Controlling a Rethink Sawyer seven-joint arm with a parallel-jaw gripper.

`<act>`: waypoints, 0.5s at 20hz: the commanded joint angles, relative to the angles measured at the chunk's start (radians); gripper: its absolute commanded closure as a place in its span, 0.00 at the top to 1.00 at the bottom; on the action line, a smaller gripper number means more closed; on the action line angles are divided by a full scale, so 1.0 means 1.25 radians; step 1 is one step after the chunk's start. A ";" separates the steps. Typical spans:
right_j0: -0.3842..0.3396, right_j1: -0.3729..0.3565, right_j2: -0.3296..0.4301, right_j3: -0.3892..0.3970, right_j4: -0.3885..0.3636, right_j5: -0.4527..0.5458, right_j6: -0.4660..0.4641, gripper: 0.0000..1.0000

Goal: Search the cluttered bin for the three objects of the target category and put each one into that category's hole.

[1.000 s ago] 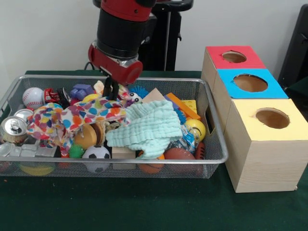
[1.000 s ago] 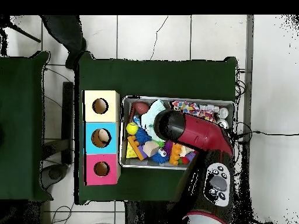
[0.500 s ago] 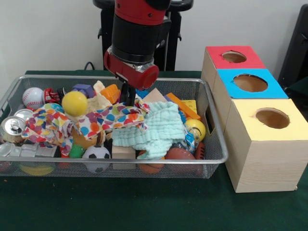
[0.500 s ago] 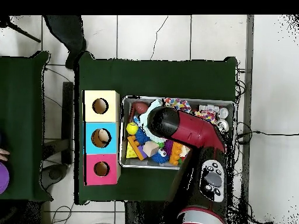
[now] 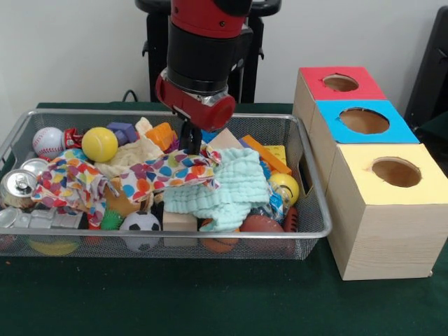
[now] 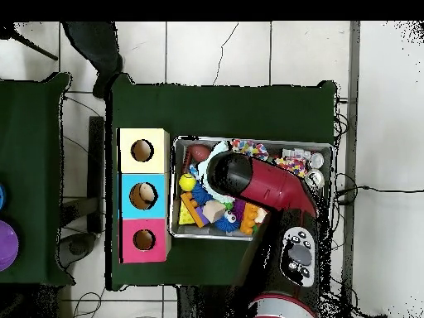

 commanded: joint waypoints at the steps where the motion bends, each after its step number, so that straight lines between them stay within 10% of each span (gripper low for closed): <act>1: 0.050 0.027 0.006 0.031 0.017 0.087 0.165 0.00; 10: 0.091 0.037 -0.125 0.021 -0.035 0.180 0.143 0.00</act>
